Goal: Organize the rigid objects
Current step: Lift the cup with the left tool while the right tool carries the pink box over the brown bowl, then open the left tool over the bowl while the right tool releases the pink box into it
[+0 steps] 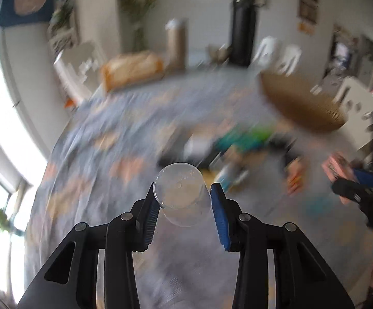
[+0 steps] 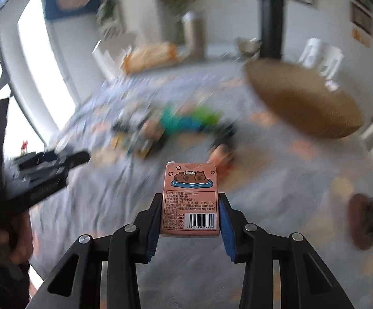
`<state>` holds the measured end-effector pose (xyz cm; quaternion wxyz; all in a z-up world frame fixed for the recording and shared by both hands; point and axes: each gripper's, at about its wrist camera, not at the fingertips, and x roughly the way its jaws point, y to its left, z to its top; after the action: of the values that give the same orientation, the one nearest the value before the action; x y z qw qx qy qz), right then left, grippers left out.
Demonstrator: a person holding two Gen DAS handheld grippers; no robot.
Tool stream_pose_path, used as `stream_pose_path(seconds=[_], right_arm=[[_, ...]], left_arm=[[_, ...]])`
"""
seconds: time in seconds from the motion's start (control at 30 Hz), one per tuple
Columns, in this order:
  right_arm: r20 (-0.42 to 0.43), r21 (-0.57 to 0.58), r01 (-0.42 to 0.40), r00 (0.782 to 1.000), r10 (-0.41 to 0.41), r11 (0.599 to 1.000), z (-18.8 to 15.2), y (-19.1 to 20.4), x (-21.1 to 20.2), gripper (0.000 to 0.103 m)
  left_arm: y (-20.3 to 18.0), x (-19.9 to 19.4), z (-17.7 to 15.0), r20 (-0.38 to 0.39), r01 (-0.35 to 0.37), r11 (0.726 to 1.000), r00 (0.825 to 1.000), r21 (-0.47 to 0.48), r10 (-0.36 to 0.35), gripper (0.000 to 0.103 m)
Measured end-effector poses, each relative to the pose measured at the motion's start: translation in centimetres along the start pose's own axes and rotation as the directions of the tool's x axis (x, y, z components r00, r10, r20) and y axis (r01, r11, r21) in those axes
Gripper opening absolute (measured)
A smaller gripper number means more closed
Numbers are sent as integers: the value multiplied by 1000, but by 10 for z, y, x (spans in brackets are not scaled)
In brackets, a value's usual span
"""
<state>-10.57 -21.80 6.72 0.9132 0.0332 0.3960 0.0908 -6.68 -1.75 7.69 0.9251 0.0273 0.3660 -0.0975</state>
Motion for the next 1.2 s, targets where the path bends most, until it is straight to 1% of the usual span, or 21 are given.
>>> stream_pose_path(seconds=[0.07,0.13,0.17,0.23,0.3,0.4,0.47,0.53,0.6,0.67,0.7,0.73,0.77,0.83,0.9,0.97,1.0,1.03,1.1,1.17,1.2], right_arm=[[48,74,33,998,-36,997,23,-25,-16,40],[85,145,60,994,-73,988,43,-48,-29,40],[104,179,75,990,-95,981,53,-59,-34,40],[128,230,107,982,-139,967,70,-75,-41,40],[144,267,140,973,-183,954,83,-88,-45,40],[110,302,199,964,-242,932,96,-105,-34,40],[54,320,223,966,-253,921,100,-119,-15,40],[-3,340,239,967,-253,910,100,-132,4,40],[-46,350,264,963,-265,899,101,-141,23,40],[-65,346,293,955,-289,891,102,-147,31,40],[-71,342,302,953,-296,890,105,-149,35,40],[-77,335,305,952,-296,891,108,-151,38,42],[-83,328,314,949,-304,891,109,-152,41,45],[-64,313,357,933,-355,880,108,-149,35,63],[-32,298,376,923,-384,878,106,-143,25,66],[-9,292,362,926,-376,885,103,-136,16,67],[1,292,355,929,-371,888,102,-133,12,72],[8,293,352,929,-370,889,102,-131,10,82],[28,297,349,927,-373,889,102,-125,5,88],[42,291,335,931,-362,896,102,-117,1,89],[45,288,329,934,-355,900,104,-114,2,89]], left_arm=[[-19,-9,29,43,62,998,997,25,-63,36],[-44,-10,61,74,144,988,986,56,-148,36],[-59,-7,78,89,193,978,976,73,-199,36],[-82,2,103,105,246,964,961,103,-257,36],[-101,15,122,110,280,954,950,110,-292,36],[-128,51,139,86,325,940,939,101,-333,36],[-141,80,141,39,339,937,939,85,-343,36],[-151,107,138,-3,359,931,933,65,-360,36],[-155,121,137,-15,370,927,929,58,-370,36],[-157,128,138,-17,361,931,933,58,-360,38],[-158,130,139,-11,349,935,937,63,-349,43],[-158,129,140,-8,323,944,946,72,-324,54],[-156,126,139,1,301,950,953,79,-302,62],[-147,114,133,39,264,960,963,94,-268,72],[-133,102,128,59,244,965,966,97,-250,73],[-112,85,118,70,220,973,972,73,-225,73],[-101,77,114,76,207,977,975,58,-211,73],[-90,70,109,83,186,982,979,45,-189,73],[-72,59,98,93,145,989,985,28,-147,75],[-46,48,78,93,65,998,994,-4,-64,76],[-40,47,73,94,44,999,995,-13,-43,76]])
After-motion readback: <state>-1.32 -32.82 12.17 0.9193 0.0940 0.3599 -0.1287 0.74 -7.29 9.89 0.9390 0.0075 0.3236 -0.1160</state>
